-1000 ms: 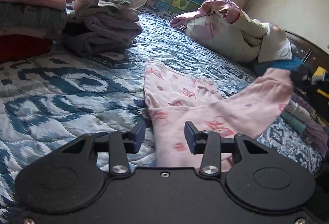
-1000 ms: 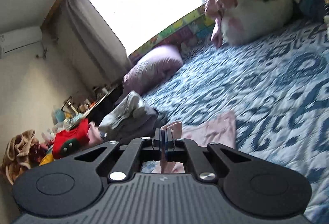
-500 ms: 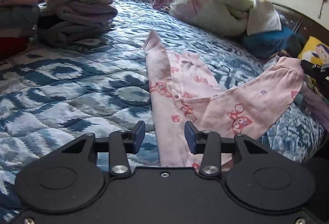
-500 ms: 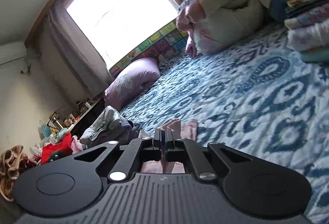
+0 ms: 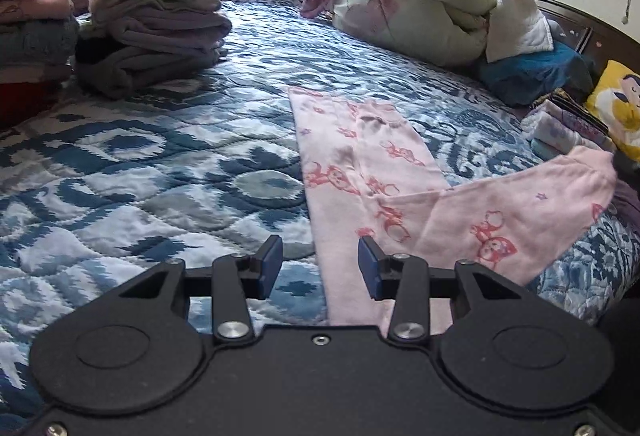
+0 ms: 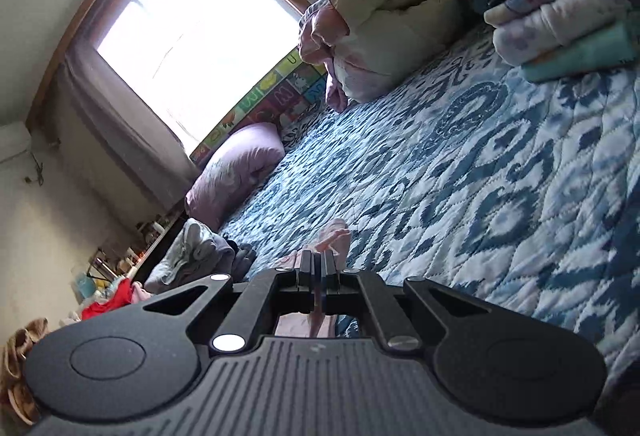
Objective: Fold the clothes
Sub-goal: 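Lift the held leg with the right tool and fold it across the garment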
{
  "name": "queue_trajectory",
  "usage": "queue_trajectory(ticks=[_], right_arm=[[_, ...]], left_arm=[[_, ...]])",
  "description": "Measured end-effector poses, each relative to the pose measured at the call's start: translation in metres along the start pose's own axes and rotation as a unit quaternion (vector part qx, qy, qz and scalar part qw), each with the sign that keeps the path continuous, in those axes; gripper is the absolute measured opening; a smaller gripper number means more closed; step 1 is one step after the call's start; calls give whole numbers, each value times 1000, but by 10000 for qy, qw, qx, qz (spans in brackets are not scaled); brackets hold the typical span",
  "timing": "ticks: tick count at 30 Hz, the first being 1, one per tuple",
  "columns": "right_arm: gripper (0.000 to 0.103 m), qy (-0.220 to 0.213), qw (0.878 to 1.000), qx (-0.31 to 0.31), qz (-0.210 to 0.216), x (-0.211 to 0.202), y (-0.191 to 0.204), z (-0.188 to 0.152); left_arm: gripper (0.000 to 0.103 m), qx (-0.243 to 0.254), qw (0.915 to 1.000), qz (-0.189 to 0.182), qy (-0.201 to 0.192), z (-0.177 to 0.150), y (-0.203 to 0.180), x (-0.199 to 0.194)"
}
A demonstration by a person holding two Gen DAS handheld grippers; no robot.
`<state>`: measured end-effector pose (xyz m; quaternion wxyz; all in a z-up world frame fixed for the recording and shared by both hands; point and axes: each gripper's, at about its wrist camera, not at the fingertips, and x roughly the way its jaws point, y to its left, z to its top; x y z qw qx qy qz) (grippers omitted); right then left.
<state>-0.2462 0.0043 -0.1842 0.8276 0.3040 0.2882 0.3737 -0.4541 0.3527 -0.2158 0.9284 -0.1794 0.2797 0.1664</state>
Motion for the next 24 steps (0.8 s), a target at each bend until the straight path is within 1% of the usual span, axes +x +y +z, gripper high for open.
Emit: queue_trajectory(ticks=[3,5,10,13,15,16,18,19,21,24], right_arm=[[5,-61,10000,24,66,-5,3,3],[5,-121,9999,-110,25,-7,5,5],[5,-15,9999,54,-108,-7,-12,-2],[5,96,9996,145,-214,-2,-21,-9],[5,191,9990,225,-344,3,-28,-13],[5,224,9985,253,-426,5,-32,-16],[5,247,9977,335,-540,6,-39,-18],[5,237,9974,364,-571,5,-41,-18],[5,287,9973,370,-563,5,-45,-17],[5,438,9965,351,-614,9,-50,-22]], left_arm=[[38,-12,10000,26,-46,1,1,-2],[35,-6,10000,35,-70,2,1,-3],[34,135,9998,-52,-129,2,-5,-4],[31,329,9993,-164,-80,-1,-15,1],[31,518,9984,-227,6,-5,-23,7],[31,590,9979,-249,131,-7,-25,12],[31,696,9954,-288,593,-13,-26,27],[31,761,9945,-276,669,-14,-27,29],[30,775,9948,-293,586,-8,-30,23],[30,689,9965,-430,221,5,-32,14]])
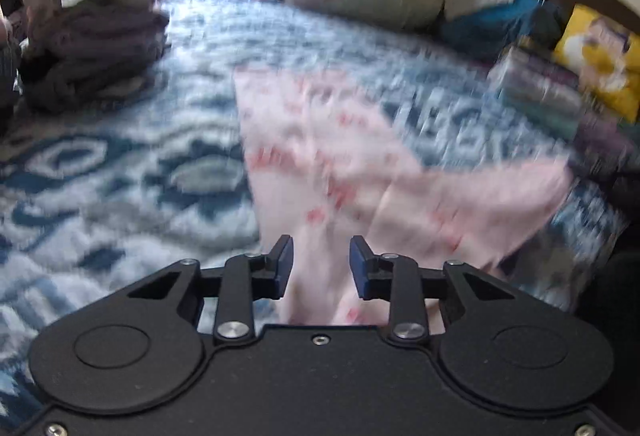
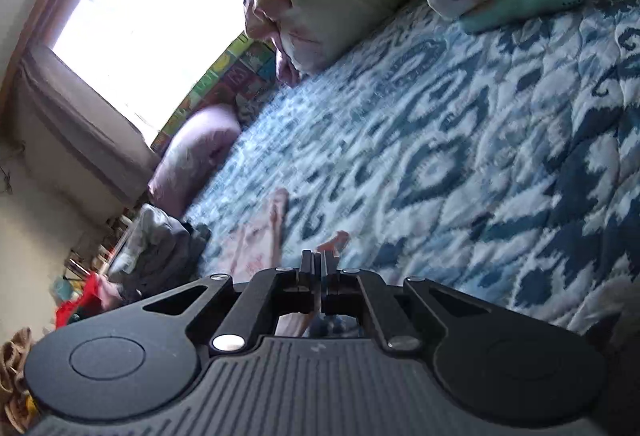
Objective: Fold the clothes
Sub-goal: 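Lift the held leg with the right tool and fold it across the garment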
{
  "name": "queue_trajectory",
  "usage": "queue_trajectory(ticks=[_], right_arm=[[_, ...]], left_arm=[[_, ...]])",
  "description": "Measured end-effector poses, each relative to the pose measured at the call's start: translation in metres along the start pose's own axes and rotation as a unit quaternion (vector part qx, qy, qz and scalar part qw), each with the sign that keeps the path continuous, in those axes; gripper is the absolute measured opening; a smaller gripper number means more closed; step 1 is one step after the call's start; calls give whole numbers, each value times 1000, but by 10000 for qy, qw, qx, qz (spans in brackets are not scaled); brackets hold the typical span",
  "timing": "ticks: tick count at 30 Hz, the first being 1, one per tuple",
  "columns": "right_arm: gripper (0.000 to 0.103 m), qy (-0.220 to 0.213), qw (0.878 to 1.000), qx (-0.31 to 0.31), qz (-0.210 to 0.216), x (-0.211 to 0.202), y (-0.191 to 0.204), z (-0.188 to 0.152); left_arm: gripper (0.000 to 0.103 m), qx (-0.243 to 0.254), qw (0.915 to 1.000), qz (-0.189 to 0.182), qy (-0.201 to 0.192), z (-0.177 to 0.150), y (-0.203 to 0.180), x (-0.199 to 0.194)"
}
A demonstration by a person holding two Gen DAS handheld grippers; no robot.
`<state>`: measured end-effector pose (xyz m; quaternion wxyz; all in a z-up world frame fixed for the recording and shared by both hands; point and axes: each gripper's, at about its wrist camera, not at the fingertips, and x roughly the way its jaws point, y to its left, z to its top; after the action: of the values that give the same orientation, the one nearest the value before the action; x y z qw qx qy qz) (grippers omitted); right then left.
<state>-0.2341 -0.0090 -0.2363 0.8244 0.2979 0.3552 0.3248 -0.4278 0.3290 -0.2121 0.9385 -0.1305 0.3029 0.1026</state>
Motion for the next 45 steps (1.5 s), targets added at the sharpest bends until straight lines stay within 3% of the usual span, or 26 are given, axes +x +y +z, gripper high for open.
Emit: queue_trajectory(ticks=[4,7,9,13,15,18,22,25,28,32,39,45], right_arm=[[5,-13,9999,98,41,-1,-6,-2],[5,16,9999,23,99,-2,-6,0],[5,76,9999,-6,75,0,-9,-1],[5,134,9999,31,73,1,-16,0],[5,145,9999,5,69,1,-19,2],[5,180,9997,-18,133,1,-22,3],[5,250,9993,-171,236,6,-15,3],[5,204,9989,-267,312,8,-8,3],[5,70,9987,-277,426,5,-1,7],[5,-70,9986,-220,484,1,8,10],[5,-231,9977,-207,605,-2,39,17],[5,-196,9937,-748,808,13,97,34]], left_arm=[[28,133,9995,135,-262,20,-2,14],[28,-43,9993,117,-366,37,7,31],[28,-167,9996,87,-220,42,15,48],[28,-400,9967,-375,593,47,32,85],[28,-652,9956,-523,434,59,40,80],[28,-623,9969,-474,61,67,44,78],[28,-468,9968,-340,549,57,40,107],[29,-672,9959,-438,427,63,46,90],[40,-804,9958,-396,174,60,56,66],[41,-912,9949,-411,83,46,61,39],[34,-174,9972,-730,27,20,45,4],[31,408,9889,-1391,341,-6,24,-2]])
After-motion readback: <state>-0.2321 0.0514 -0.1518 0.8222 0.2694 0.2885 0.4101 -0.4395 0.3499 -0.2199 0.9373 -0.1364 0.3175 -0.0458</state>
